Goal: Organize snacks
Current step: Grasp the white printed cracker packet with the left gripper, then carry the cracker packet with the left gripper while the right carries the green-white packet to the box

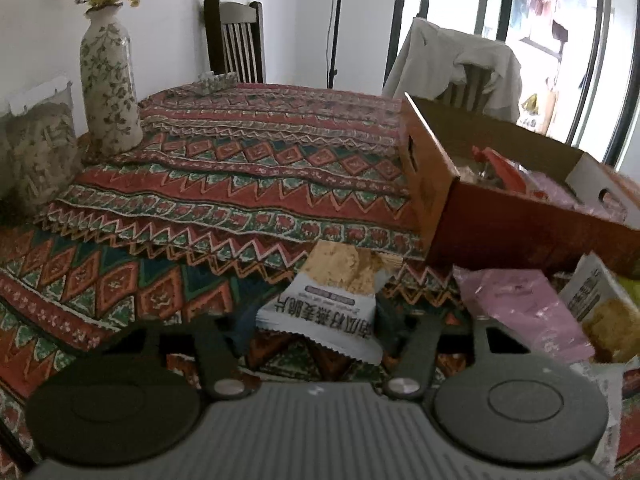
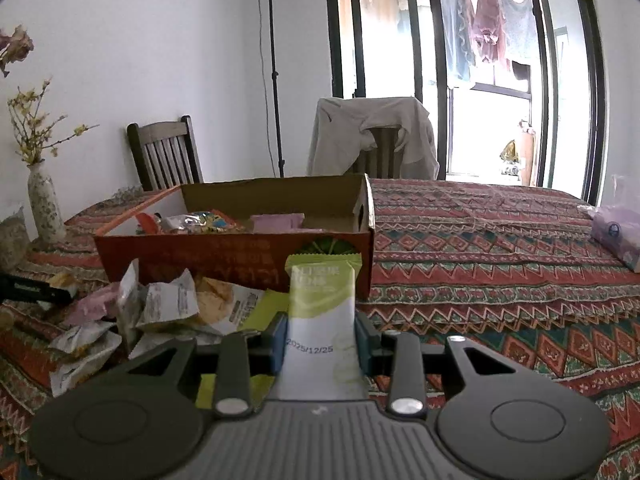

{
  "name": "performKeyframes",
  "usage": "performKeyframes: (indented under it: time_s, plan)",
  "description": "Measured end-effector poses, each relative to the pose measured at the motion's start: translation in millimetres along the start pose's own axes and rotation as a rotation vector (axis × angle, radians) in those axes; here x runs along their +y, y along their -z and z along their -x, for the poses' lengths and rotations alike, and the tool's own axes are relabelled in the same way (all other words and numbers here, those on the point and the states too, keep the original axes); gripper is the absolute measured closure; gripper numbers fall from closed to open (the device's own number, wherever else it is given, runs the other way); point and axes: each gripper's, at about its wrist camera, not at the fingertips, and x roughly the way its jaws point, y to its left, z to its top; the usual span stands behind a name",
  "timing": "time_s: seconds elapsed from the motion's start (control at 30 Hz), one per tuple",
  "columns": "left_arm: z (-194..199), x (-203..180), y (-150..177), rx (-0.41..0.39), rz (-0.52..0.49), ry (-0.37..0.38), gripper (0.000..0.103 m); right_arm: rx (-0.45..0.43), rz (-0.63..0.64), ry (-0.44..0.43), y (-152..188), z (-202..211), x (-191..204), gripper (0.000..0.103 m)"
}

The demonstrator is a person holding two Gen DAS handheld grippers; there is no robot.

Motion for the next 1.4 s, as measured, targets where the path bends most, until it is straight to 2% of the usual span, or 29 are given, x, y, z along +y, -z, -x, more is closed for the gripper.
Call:
performKeyframes:
  time_s: [0.23, 0.53, 0.73, 0.9, 1.13, 1.33, 1.4]
  plan:
    - [21.7, -2.7, -1.7, -0.06, 0.02, 0.004, 0.046, -0.024, -0.006, -0.008, -3.6, 3.7, -0.8, 0.069]
    - [62.9, -32.2, -29.2, -0.198, -0.006, 0.078, 0.046, -0.092, -0.012, -0.033, -24.4, 5.2, 2.3, 0.069]
    - [67.8, -56.8, -48.0, -0.242, -0.021, 0.121, 0.046, -0.142, -0.009, -0.049, -48.9, -3.7, 7.7, 0.069]
    - [61.0, -80.7, -63.1, -0.258, -0.031, 0.154, 0.046, -0.16, -0.004, -0.065, -72.5, -24.8, 11.2, 0.069]
    - [26.8, -111.9, -85.8, -0.238, -0.014, 0.175, 0.046, -0.189, -0.029, -0.078, -108.4, -62.0, 15.3, 0.069]
    - [-4.5, -131.3, -104.1, -0.239, 0.009, 0.161, 0.046, -0.18, -0.074, -0.071, -124.2, -105.8, 17.2, 0.069]
    - [-14.6, -134.3, -103.6, -0.266, 0.034, 0.137, 0.046, -0.18, -0.087, -0.053, -125.2, -118.9, 16.8, 0.069]
